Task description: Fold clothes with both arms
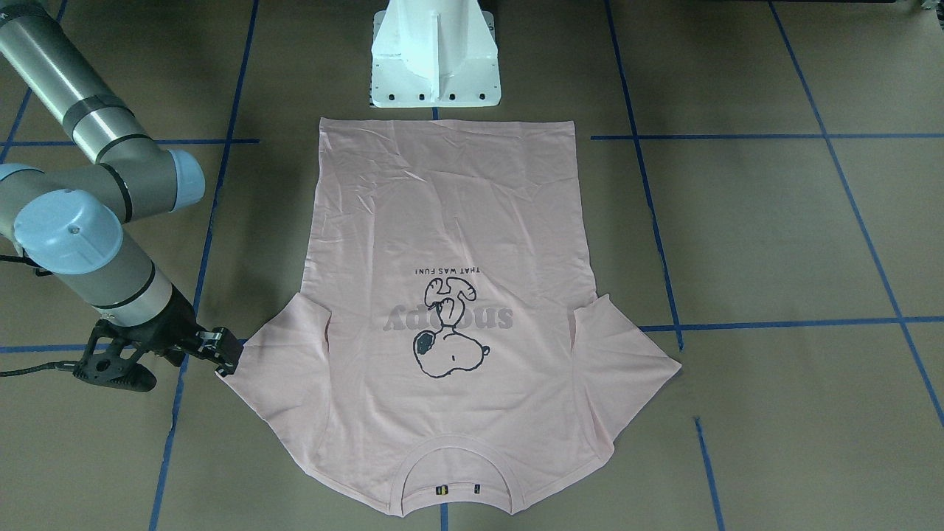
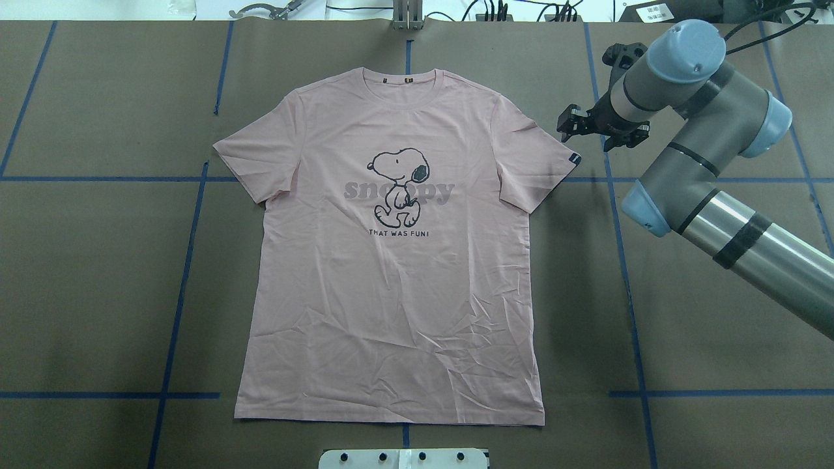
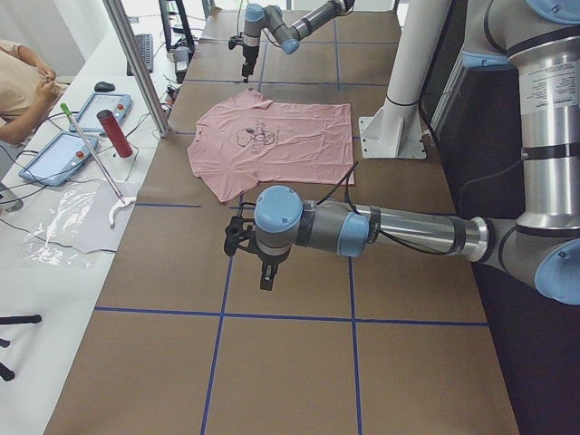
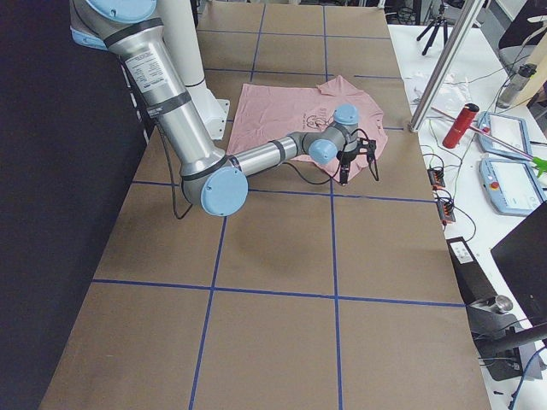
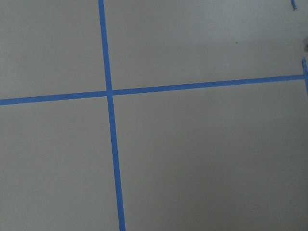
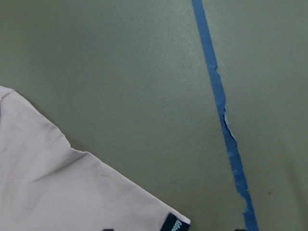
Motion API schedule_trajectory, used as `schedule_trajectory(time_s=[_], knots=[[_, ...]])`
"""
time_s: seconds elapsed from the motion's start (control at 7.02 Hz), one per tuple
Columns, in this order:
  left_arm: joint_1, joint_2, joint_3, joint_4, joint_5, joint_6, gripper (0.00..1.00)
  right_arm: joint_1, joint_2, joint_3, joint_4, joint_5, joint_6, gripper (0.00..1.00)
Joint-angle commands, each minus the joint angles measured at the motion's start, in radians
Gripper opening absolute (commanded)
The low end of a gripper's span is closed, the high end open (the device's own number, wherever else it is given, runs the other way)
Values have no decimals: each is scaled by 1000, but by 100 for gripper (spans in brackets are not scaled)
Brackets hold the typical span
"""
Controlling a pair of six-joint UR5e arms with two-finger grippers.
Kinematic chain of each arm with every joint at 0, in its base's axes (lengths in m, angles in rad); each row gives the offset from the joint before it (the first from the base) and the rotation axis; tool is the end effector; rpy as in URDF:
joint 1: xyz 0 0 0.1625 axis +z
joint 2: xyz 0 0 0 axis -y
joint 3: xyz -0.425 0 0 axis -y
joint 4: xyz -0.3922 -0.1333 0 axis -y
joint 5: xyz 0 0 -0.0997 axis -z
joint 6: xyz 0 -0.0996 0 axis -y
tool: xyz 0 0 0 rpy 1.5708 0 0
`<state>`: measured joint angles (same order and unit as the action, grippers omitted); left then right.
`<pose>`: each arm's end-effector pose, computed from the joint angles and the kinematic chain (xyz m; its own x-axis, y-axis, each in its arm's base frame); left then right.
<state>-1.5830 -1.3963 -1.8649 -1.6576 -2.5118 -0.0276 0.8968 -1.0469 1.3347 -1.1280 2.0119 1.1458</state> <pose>-0.0580 -0.4245 0.5712 0.5904 0.1314 -0.7963 0.0283 0.9827 0.1830 -0.3803 -0.6216 0.4197 0.6415 0.2057 0.7391 -0.2900 0.9569 -0.0145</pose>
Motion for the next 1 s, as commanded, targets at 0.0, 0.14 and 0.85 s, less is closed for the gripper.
schedule_trajectory(time_s=[0.0, 0.14, 0.85], knots=[[0, 5, -13, -1, -2, 0, 100, -22, 40, -67, 1, -32, 8, 77], [0, 5, -13, -2, -4, 0, 100, -24, 41, -74, 1, -32, 8, 74], [0, 5, -14, -2, -4, 0, 100, -35, 30, -83, 1, -32, 3, 48]])
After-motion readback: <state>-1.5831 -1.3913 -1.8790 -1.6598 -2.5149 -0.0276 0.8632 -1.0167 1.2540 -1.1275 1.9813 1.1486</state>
